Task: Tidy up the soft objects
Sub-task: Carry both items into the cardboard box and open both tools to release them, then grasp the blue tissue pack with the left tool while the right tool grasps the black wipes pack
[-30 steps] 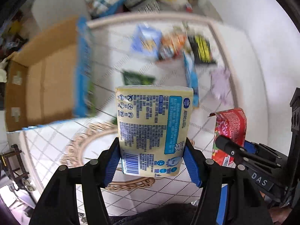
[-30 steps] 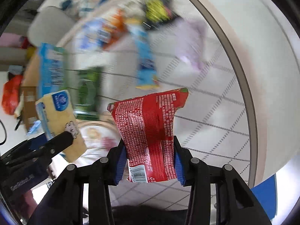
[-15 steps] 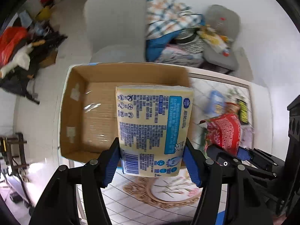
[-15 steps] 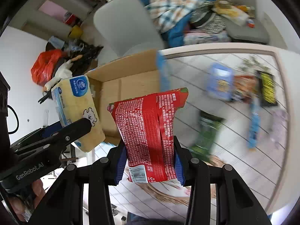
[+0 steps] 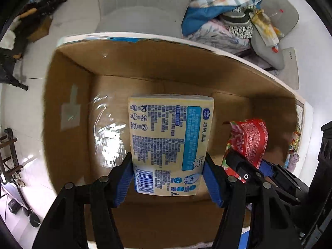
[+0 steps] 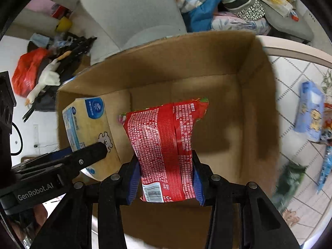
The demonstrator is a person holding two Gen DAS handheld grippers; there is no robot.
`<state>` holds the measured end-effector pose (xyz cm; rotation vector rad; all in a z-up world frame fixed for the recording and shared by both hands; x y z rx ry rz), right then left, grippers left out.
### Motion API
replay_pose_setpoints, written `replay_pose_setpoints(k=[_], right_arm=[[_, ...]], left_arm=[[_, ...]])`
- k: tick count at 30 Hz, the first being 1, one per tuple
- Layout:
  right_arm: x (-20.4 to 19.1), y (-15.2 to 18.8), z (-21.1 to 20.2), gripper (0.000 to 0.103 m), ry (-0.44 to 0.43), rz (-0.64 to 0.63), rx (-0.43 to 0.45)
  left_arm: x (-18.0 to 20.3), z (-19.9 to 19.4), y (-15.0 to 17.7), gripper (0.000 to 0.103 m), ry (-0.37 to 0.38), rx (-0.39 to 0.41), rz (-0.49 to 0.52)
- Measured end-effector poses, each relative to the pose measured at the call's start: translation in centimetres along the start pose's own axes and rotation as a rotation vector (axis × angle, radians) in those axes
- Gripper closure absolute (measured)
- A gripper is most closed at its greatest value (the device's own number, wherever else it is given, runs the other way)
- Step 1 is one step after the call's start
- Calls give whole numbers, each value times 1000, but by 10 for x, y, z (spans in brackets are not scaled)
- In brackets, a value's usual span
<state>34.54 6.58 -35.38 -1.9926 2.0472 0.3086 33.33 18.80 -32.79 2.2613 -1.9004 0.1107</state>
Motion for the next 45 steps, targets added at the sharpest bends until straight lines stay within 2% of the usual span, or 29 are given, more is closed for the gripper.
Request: replay_pose_setpoints(k=[3,4,7,9,11,12,13,14,15,17,19,22,25,27,33,40,45], right_arm=[[2,-13,25,57,17,8,-3],[3,-17,31,57,16,11,-2],[6,-29,49,55,-1,7,-3],[1,-32,53,54,26,-19,10],[0,-35,54,46,58,-31,16],[0,-37,55,44,62,-32,14],[0,-38,55,38,65,-31,9],[1,-39,54,33,69,-32,8],[0,-38,53,32,69,-34,9],[-1,-36,48,23,71,-37,7],[-5,-32,45,19,69,-45,0],[-5,-15,30,15,81,-70,-1],[-8,-1,15,0,99,-94,13],[-11,7,5,0,133,-121,31],[-18,33,-21,0,200,-161,85],[-23,70,-57,0,213,-203,136],[-28,104,-88,0,214,-232,185]], left_arm=[[0,13,-11,42,12,-36,21],[0,16,-15,41,-7,-46,27],[7,18,-22,41,-41,-15,68],[12,15,-22,41,-56,-4,106],[11,11,-21,41,-56,-3,88],[10,9,-21,37,-49,3,83],[9,5,-20,33,-48,17,82],[8,1,-19,22,-55,29,77],[7,-3,-18,18,-55,43,70],[0,-11,-13,18,-41,57,55],[-1,-22,-5,18,-31,73,40],[-12,-33,5,10,-39,126,27],[-15,-50,19,10,-35,206,33],[-16,-52,21,10,-40,239,39],[-26,-72,53,10,-96,320,-28],[-7,-92,93,10,-184,387,47],[6,-109,121,10,-216,443,85]])
Point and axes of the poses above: each gripper's, at about its wrist camera, not at the fingertips, and z roughly the way its jaws point, x to its right, y to its underside, the point moved 1 cm from there along z, roughly the way its jaws point, and after that the axes turned 5 degrees about x, right-handed, at the moved point
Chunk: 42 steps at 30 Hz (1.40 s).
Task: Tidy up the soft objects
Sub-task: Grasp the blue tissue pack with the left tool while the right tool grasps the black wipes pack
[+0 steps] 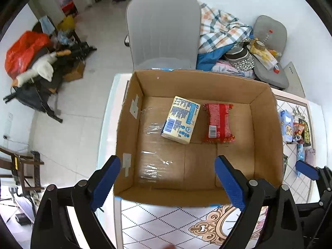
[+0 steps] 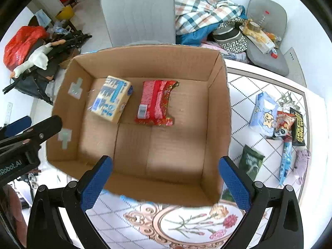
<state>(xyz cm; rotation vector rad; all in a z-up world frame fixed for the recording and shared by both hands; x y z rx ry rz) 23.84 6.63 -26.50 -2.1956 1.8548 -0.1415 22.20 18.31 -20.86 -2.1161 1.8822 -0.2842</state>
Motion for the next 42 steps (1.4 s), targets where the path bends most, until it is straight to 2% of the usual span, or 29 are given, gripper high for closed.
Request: replay_pose_setpoints(k=[10,14,20,23,26,28,30,33,37,42], right_arm=[[13,37,-60,0,-60,17,65],[34,44,-76,0,-97,42,73],[111,56,-96,0,-127,136,88],[174,60,-107,0,-102,217,99],[239,62,-109,0,-47,286,95],[280,63,-104,0,1,325,90],[326,63,-91,0,45,376,71],[388,57,-60,0,77,436,27],[439,41,-12,0,74,468,-38],[468,17,42,0,56,472,-102]], left_arm=[[18,-49,27,10,43,54,-24],[41,-67,32,10,46,67,-12],[114,-86,23,10,70,86,66],[164,-81,11,10,98,65,128],[217,-62,-1,10,124,21,202],[251,-39,-9,10,143,-36,246],[282,-12,-16,10,154,-93,278],[321,37,-27,10,128,-178,313],[362,110,-40,10,79,-292,342],[394,179,-42,10,49,-398,375]])
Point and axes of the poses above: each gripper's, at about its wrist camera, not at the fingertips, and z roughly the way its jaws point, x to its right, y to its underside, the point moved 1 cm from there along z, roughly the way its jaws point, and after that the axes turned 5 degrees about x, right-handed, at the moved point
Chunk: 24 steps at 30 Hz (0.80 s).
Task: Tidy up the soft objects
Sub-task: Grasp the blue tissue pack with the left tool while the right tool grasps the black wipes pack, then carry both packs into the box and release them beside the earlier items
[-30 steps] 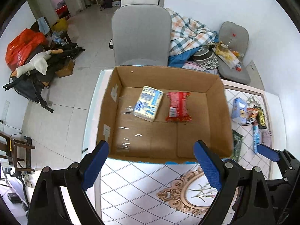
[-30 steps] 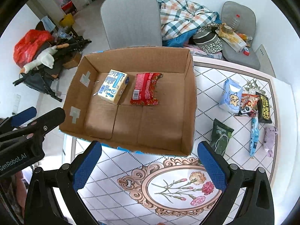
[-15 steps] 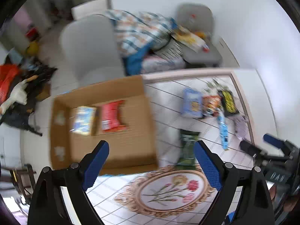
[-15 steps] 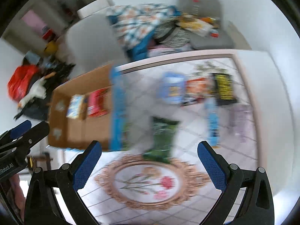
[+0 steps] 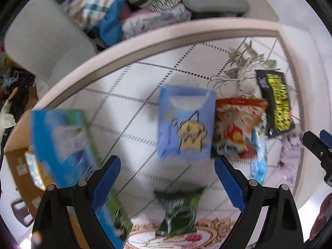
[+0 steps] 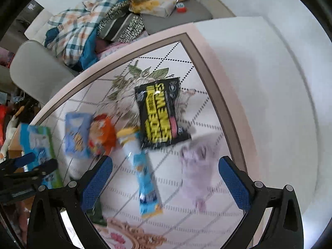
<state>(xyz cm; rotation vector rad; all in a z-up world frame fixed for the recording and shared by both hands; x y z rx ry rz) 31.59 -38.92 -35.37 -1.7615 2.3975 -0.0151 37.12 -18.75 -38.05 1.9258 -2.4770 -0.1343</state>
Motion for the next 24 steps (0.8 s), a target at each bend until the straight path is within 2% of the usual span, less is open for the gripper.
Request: replay_pose_setpoints(k=[5,10,11,12,13,14,18,21,24], right_arm=[[-5,-22,41,0,13,-18,-57],[-10,-34,80,0,13,-24,-123],[-11,-35,85,0,15,-24,-128],[-12,-37,92,0,16,-22,-135],[-13,-38,97,2,14,-20,-139],[-15,-38,101,5,17,-19,-144],[-18,-38,112,22,79,-30,-147],[-21,-37,108,44,111,-47,-118],[-19,-36,106,47,98,-32,-122]], left_arm=[[19,40,-14,10,47,-90,32],[17,56,-15,10,38,-103,-4],[17,58,-14,12,31,-99,-8],[15,58,-14,21,23,-96,-12],[13,60,-11,27,29,-100,-20],[11,60,-11,35,35,-106,-26],[2,59,-1,47,31,-86,-63],[1,57,7,50,26,-79,-75],[2,52,19,53,26,-66,-81]])
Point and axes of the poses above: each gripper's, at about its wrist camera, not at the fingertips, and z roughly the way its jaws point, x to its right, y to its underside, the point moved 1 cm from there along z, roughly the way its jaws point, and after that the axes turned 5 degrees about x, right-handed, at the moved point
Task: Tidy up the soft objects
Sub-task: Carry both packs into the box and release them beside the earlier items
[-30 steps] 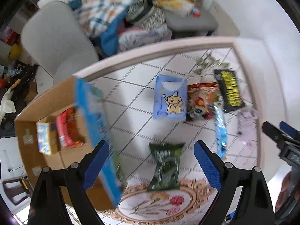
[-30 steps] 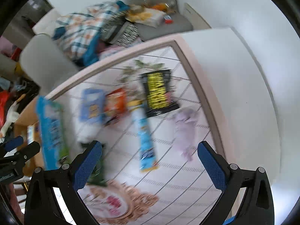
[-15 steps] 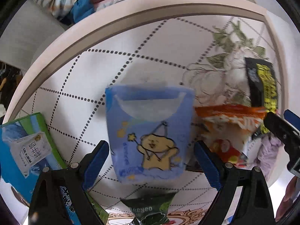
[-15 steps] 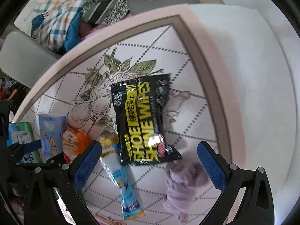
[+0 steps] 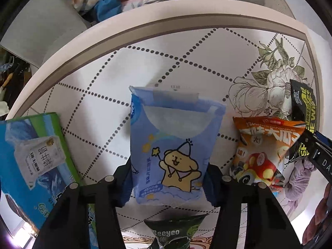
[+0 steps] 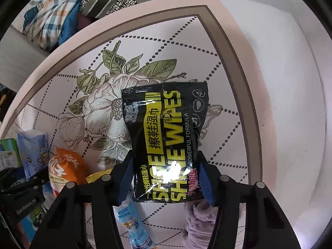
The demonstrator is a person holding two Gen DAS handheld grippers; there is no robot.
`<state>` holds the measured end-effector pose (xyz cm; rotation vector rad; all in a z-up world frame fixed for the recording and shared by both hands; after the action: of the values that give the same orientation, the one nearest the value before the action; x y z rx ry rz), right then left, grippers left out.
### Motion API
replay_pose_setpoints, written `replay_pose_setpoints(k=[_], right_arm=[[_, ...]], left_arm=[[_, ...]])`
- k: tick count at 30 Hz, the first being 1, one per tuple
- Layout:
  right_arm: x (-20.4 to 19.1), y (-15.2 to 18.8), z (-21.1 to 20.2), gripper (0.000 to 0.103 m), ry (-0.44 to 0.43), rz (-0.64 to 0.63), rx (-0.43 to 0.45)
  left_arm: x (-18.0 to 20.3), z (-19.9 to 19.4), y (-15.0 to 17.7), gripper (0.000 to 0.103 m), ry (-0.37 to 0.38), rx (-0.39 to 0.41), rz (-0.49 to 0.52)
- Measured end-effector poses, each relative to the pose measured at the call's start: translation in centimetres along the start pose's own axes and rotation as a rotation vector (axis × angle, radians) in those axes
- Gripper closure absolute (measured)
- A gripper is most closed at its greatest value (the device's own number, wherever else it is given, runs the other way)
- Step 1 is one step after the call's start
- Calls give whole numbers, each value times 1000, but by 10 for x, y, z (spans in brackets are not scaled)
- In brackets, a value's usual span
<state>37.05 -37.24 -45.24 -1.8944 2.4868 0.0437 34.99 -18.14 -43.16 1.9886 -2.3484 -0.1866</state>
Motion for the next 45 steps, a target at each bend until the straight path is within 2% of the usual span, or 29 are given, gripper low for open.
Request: replay_pose_setpoints(k=[5,9,12,15,17,22,27,33,37,40,45], right_arm=[[9,8,-19,49,-24,23,31],[11,18,-53,50,-62,27,85],[0,31,-88,50,-97,14,125],[-20,53,-125,50,-142,-15,165],[-39,73,-145,50,-178,-37,185],[-98,122,-184,50,-281,-90,187],[-166,160,-205,50,-348,-150,180],[-259,182,-201,50,-365,-219,162],[-314,184,-182,50,-321,-239,143],[-339,180,-167,50,-279,-249,135],[-373,167,-136,50,-188,-276,124]], left_arm=[[-1,-21,17,54,30,46,-3],[-16,-56,27,54,67,109,-11],[-27,-83,49,54,112,157,-19],[-40,-117,75,54,160,209,-34],[-53,-144,66,54,184,232,-41],[-103,-182,109,54,207,284,-73],[-186,-197,145,54,141,312,-134],[-279,-194,156,54,39,314,-243],[-320,-179,148,54,-50,291,-264],[-345,-162,133,54,-153,270,-254],[-367,-131,106,54,-265,221,-216]])
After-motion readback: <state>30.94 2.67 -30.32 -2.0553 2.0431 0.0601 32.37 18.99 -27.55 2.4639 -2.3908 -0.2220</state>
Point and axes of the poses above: each gripper's, at about its wrist camera, not at the fingertips, and z roughly the way its jaws point, x to its right, y to its underside, the point moved 1 cm from there along z, roughly the way its jaws point, and after that the axes turned 5 degrees about x, right-handed, at the moved point
